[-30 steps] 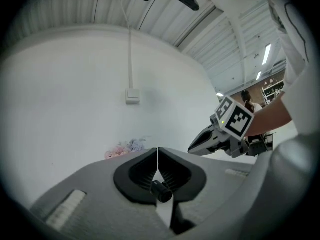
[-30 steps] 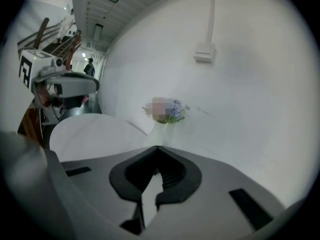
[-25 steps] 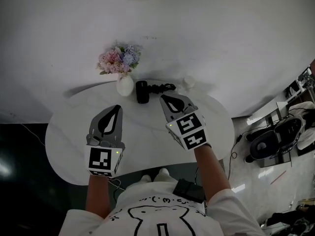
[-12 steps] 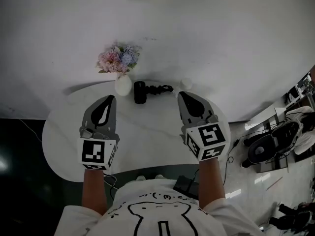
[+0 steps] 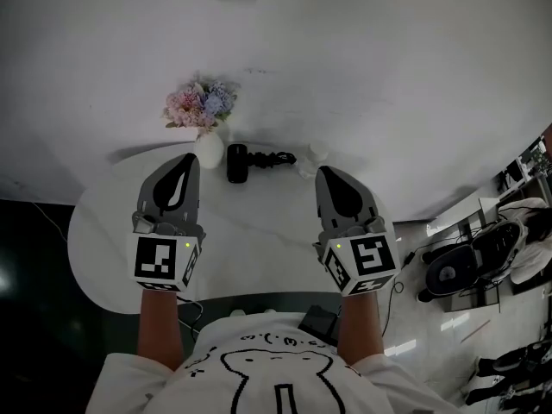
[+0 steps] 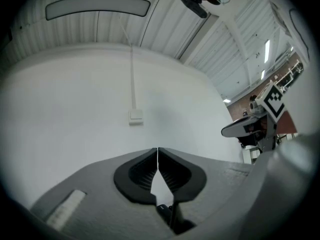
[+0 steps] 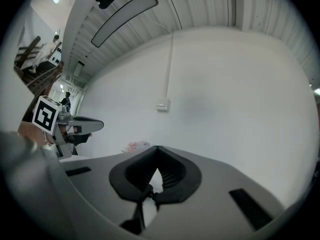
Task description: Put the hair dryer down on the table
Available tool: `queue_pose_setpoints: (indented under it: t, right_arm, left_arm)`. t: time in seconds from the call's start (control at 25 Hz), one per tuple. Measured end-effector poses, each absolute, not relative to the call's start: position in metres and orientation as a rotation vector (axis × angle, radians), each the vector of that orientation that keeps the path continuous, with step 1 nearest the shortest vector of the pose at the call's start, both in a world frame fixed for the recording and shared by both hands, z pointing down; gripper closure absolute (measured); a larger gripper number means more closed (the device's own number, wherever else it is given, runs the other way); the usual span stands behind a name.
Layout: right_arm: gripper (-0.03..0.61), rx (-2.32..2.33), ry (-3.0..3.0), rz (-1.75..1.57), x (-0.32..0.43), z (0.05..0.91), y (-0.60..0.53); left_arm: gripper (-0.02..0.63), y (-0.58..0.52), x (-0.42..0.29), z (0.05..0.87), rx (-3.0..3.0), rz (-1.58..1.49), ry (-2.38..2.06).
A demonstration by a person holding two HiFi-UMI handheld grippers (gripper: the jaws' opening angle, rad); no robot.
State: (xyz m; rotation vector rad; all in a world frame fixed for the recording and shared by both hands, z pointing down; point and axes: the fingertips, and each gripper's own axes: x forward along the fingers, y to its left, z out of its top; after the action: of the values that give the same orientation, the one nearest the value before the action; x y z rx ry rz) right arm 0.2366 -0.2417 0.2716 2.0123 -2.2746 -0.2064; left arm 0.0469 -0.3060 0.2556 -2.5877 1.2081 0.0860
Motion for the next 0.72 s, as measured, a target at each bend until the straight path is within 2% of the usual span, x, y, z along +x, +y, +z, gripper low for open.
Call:
queue_pose_setpoints:
  t: [0.72]
  right_arm:
    - [0.580,2.014,-2.310,-0.275,0.241,0.259,-0.231]
  left_arm:
    - [0.594,-0.292,0.053,0.239,-2.548,0.141,1.223]
